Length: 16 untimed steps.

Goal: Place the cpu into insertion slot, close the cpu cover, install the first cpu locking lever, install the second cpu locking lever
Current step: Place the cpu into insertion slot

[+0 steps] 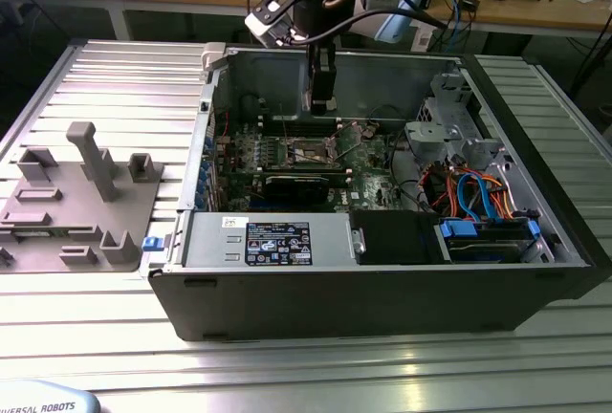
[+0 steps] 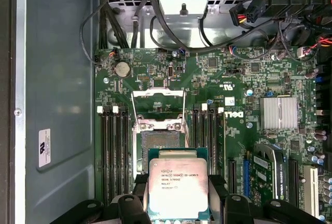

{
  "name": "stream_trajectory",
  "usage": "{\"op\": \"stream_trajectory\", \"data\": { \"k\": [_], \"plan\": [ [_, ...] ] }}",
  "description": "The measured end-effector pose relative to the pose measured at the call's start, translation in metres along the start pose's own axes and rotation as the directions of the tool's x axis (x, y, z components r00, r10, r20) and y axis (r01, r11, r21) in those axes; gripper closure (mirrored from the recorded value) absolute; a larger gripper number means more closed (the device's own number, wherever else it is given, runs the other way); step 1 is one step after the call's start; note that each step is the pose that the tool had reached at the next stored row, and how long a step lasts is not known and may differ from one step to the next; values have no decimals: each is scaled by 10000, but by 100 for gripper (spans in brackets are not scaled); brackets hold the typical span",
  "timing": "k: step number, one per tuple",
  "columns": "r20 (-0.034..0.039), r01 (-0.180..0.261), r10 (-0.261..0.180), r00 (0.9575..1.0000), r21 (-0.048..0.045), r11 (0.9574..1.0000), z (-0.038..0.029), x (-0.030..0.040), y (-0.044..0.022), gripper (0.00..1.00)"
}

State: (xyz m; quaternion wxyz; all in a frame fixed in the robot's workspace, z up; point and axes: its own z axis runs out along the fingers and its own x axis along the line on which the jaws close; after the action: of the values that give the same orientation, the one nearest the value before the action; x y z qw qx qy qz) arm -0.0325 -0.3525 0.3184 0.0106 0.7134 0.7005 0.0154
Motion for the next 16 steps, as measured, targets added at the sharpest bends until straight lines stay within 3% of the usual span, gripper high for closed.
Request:
{"op": "stream_trajectory", "data": {
  "k": [16],
  "plan": [
    [-1,0,0,10000,-1,10000,24,0,-1,46]
  ]
}}
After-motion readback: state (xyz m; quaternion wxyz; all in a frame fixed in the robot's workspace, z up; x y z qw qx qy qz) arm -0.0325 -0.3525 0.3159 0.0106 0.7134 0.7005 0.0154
